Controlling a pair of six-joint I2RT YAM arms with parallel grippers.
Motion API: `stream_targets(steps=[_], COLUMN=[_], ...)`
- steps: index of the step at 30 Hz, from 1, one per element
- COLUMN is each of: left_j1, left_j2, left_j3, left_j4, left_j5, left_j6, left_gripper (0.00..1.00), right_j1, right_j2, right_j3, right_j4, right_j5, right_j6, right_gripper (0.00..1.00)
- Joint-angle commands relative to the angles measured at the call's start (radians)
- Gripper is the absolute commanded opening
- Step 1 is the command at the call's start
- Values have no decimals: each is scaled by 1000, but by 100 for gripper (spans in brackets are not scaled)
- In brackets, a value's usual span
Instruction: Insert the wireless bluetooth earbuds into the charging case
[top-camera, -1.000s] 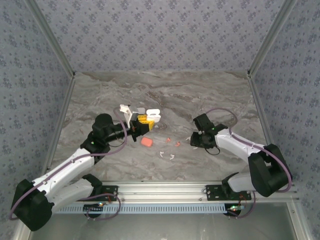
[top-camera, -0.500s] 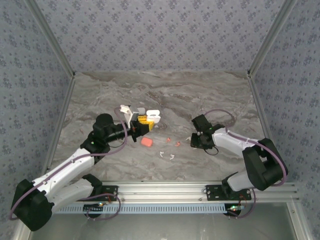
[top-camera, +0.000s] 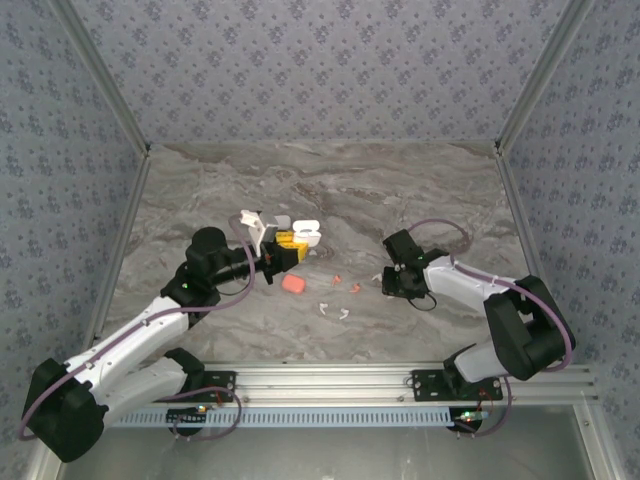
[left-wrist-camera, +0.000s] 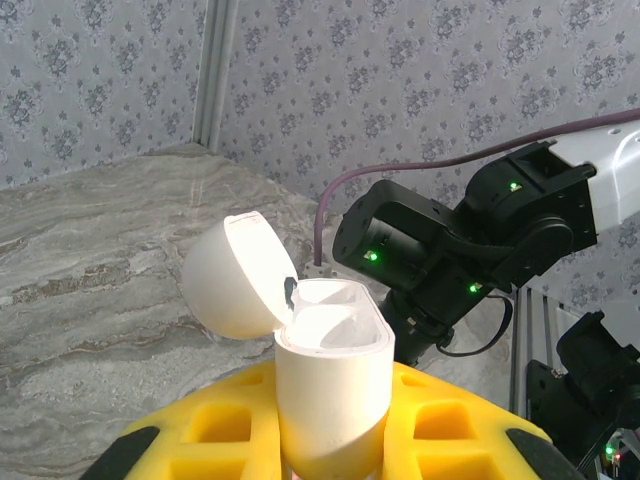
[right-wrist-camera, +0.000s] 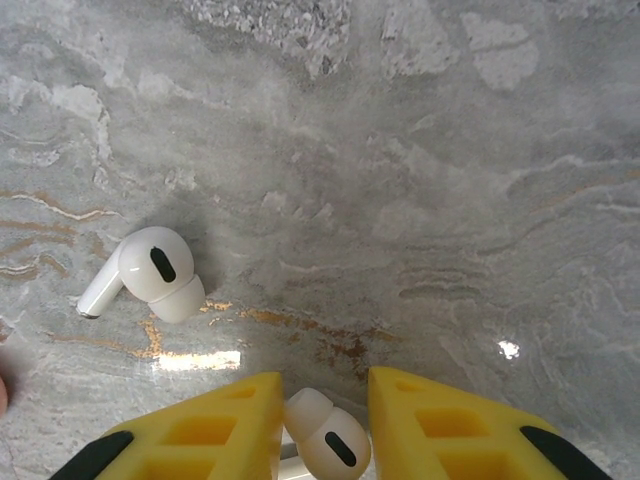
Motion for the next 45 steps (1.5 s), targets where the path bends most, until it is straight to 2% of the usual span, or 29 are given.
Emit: stream_targets(steps=[1, 18, 27, 33, 39, 45], left_j1=[-8, -8, -9, -9, -10, -10], left_j2=[-17, -16, -15, -15, -8, 12], left_j3=[22, 23, 23, 23, 16, 4], left_j4=[7, 1, -2, -9, -1, 43], left_j5=[-8, -13, -15, -18, -11, 18], left_j6=[20, 22, 23, 21, -4, -52], left_gripper=[0, 0, 0, 0, 0, 0], right_j1=[10, 42, 58, 65, 74, 112], right_j2=[10, -1, -2, -32, -168, -361], right_j3=[-17, -5, -3, 8, 43, 129], right_j4=[-24, -80, -98, -105, -114, -109], right_j5=[10, 51, 60, 76, 109, 108], right_j6=[22, 23, 22, 5, -101, -329], right_gripper=[30, 32, 29, 22, 20, 19])
